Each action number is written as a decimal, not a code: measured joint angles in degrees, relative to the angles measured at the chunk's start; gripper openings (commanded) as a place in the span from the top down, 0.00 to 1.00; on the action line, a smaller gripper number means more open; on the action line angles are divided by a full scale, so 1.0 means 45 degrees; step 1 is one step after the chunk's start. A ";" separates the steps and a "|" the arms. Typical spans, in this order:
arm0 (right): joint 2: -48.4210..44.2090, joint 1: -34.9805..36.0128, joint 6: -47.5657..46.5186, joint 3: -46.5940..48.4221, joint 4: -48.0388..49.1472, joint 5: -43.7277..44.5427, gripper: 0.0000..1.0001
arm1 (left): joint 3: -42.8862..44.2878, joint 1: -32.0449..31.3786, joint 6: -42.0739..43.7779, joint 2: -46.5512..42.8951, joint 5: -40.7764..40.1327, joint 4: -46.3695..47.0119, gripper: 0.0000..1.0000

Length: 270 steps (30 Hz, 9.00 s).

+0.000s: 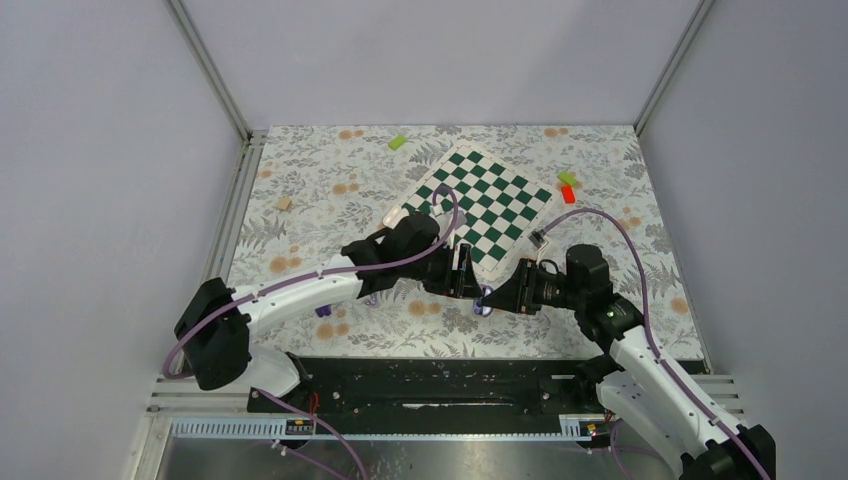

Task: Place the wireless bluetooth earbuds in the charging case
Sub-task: Adjust the left earbud in the left side groove of the charging case, then pick up the right earbud from the center of the board.

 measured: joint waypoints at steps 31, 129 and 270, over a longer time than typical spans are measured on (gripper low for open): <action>0.0087 0.0000 -0.0010 -0.0204 0.0738 -0.1146 1.00 | -0.0695 0.0607 -0.0398 -0.1622 -0.0578 0.0219 0.29; 0.1083 -0.0005 0.0131 -0.1253 0.1613 -0.1311 1.00 | -0.3706 0.5523 -0.2574 -0.0068 -0.5731 -0.3206 0.50; 0.0782 -0.0005 0.0121 -0.1044 0.1438 -0.1350 1.00 | -0.0068 -0.1413 -0.0529 0.3215 -1.1225 -0.5882 0.67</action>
